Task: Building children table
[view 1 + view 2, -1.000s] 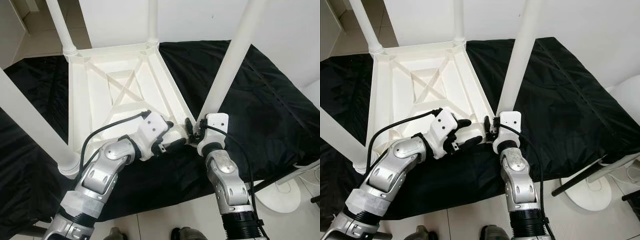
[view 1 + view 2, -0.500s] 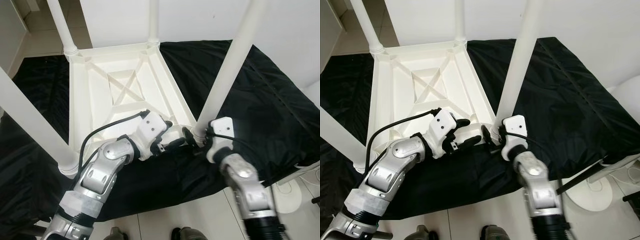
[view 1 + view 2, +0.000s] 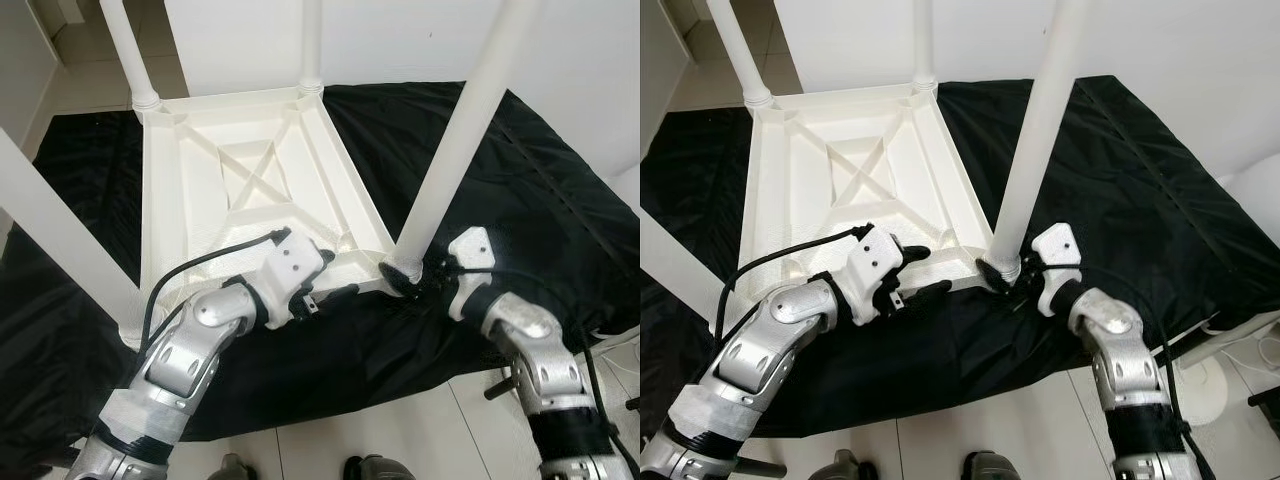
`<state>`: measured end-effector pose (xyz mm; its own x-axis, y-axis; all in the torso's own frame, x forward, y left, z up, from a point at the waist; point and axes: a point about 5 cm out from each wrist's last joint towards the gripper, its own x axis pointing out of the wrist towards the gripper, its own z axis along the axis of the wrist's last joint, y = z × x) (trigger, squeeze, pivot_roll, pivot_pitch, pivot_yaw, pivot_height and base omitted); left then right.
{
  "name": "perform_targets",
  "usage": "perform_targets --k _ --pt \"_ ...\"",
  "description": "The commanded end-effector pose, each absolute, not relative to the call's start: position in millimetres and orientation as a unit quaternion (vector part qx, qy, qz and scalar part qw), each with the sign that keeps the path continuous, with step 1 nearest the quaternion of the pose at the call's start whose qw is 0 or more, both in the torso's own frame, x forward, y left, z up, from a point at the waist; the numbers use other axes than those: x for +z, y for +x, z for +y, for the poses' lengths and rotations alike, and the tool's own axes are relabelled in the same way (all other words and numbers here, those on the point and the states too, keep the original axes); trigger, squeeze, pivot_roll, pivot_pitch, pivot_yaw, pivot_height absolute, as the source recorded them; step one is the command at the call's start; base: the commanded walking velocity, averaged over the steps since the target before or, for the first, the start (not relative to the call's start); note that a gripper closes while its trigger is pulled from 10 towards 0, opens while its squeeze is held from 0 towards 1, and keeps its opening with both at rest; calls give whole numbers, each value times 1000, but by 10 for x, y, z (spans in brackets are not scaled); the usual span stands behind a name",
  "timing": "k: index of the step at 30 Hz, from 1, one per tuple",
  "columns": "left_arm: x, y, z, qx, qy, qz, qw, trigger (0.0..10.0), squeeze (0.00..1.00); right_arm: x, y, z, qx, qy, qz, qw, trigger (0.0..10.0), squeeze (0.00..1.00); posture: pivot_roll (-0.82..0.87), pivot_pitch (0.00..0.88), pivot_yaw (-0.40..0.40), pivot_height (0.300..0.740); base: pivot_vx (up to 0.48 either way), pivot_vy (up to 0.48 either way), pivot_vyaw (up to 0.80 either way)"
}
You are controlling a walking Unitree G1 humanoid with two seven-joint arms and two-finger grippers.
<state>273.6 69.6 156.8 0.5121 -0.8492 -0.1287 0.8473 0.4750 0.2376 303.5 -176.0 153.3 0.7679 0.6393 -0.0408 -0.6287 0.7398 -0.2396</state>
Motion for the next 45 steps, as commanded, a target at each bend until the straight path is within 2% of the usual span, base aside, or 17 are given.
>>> perform_targets --k 1,6,7,8,9,20,21,25,27,28,32,38,45 --pt "1558 2656 664 -551 140 5 823 10000 0 1471 3057 -1730 356 -129 -10 926 10000 0 -103 68 23 740 0 0 0" --pt "1555 2664 651 -551 144 6 822 10000 0 1461 3169 -1689 373 -136 -5 918 10000 0 -101 70 25 740 0 0 0" --pt "1559 2669 647 -549 146 5 823 10000 0 1455 3186 -1684 380 -137 -3 915 5608 0 -100 69 24 740 0 0 0" --pt "1559 2669 647 -549 146 5 823 10000 0 1455 3186 -1684 380 -137 -3 915 5608 0 -100 69 24 740 0 0 0" --pt "1567 2674 648 -547 146 4 824 10000 0 1443 3194 -1703 386 -137 0 912 0 0 -97 70 21 740 0 0 0" --pt "1557 2678 613 -543 143 4 828 10000 0 1390 3188 -1763 374 -121 -3 919 0 0 -110 71 22 740 0 0 0" --pt "1560 2680 613 -543 143 4 828 10000 0 1387 3181 -1750 373 -117 -4 920 10000 0 -112 74 21 740 0 0 0" --pt "1568 2691 619 -542 143 4 828 10000 0 1381 3165 -1723 365 -113 -9 924 10000 0 -113 75 22 740 0 0 0" --pt "1562 2742 634 -524 145 4 839 10000 0 1329 3216 -1743 275 -128 2 953 10000 0 -113 77 20 740 0 0 0" --pt "1569 2744 635 -523 143 2 840 10000 0 1327 3217 -1739 257 -124 1 958 10000 0 -113 77 20 740 0 0 0" --pt "1580 2736 630 -525 139 0 840 10000 0 1328 3203 -1706 243 -109 -1 964 10000 0 -113 77 20 740 0 0 0" --pt "1561 2719 628 -530 147 2 835 10000 0 1312 3134 -1467 170 -38 0 985 10000 0 -114 80 25 740 0 0 0" --pt "1559 2722 632 -530 148 2 835 10000 0 1316 3000 -1208 65 -7 -13 998 10000 0 -112 77 22 740 0 0 0"
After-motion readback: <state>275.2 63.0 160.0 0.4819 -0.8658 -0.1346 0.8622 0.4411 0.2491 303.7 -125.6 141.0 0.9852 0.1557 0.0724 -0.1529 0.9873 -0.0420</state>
